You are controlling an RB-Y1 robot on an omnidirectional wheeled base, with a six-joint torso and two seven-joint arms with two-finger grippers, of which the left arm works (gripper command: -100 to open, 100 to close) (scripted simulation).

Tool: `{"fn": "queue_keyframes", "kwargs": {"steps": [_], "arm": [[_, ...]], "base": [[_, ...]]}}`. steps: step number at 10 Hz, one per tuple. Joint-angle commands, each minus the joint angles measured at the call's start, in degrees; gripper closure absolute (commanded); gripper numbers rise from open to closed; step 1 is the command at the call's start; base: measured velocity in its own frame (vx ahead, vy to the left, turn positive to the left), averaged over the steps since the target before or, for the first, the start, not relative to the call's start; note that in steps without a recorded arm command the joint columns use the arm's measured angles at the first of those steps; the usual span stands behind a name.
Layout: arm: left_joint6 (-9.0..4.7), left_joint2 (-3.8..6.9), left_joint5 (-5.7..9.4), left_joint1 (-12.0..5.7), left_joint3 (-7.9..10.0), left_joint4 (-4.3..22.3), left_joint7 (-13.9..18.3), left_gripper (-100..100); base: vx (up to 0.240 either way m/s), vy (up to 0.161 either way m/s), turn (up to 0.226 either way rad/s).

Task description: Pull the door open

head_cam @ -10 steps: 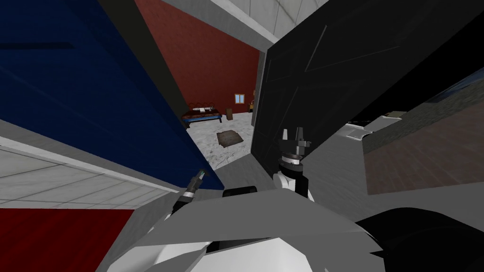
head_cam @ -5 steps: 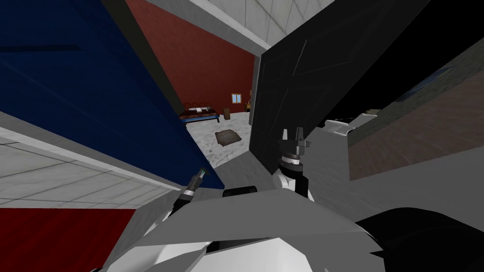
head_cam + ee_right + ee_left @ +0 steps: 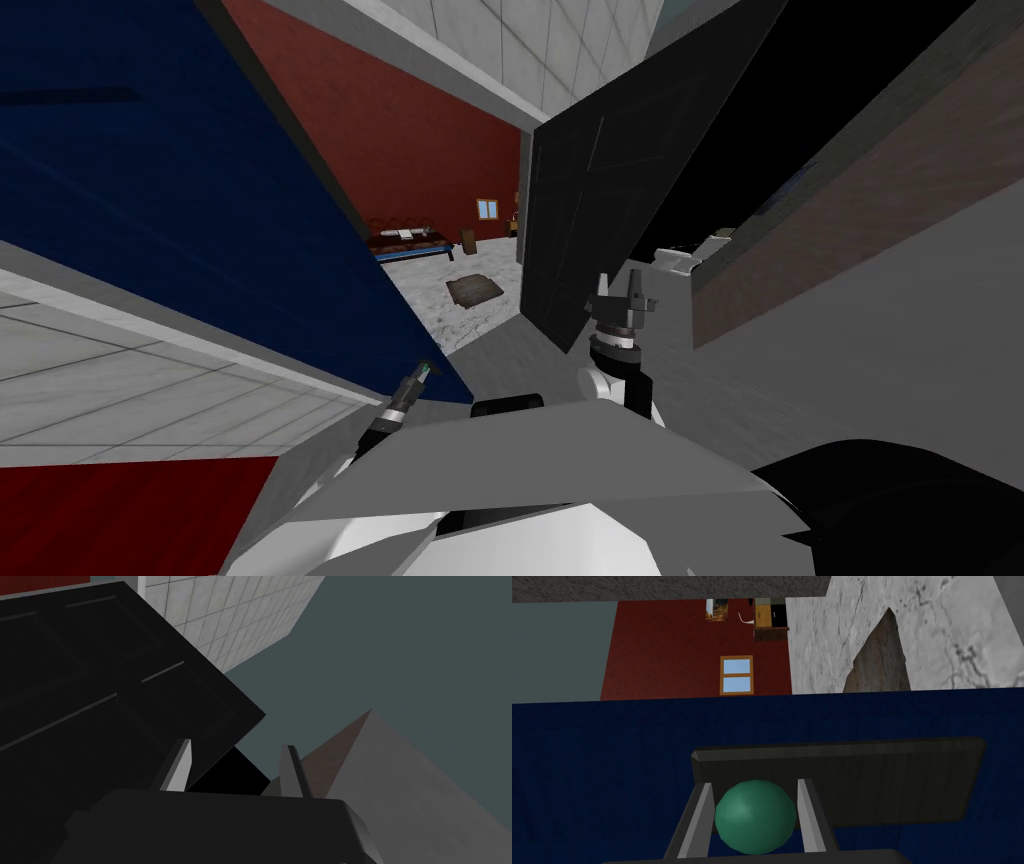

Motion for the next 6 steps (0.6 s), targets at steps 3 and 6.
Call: {"fn": "queue_keyframes", "kwargs": {"steps": [3, 6], "arm": [[-1.48, 0.13, -0.1, -0.06, -0.2, 1.3, 0.2, 100], [0.45, -0.76, 1.65, -2.21, -1.45, 2.0, -1.1, 100]], "base": [[-0.166, 0.086, -0.123], [-0.201, 0.074, -0.143]]}}
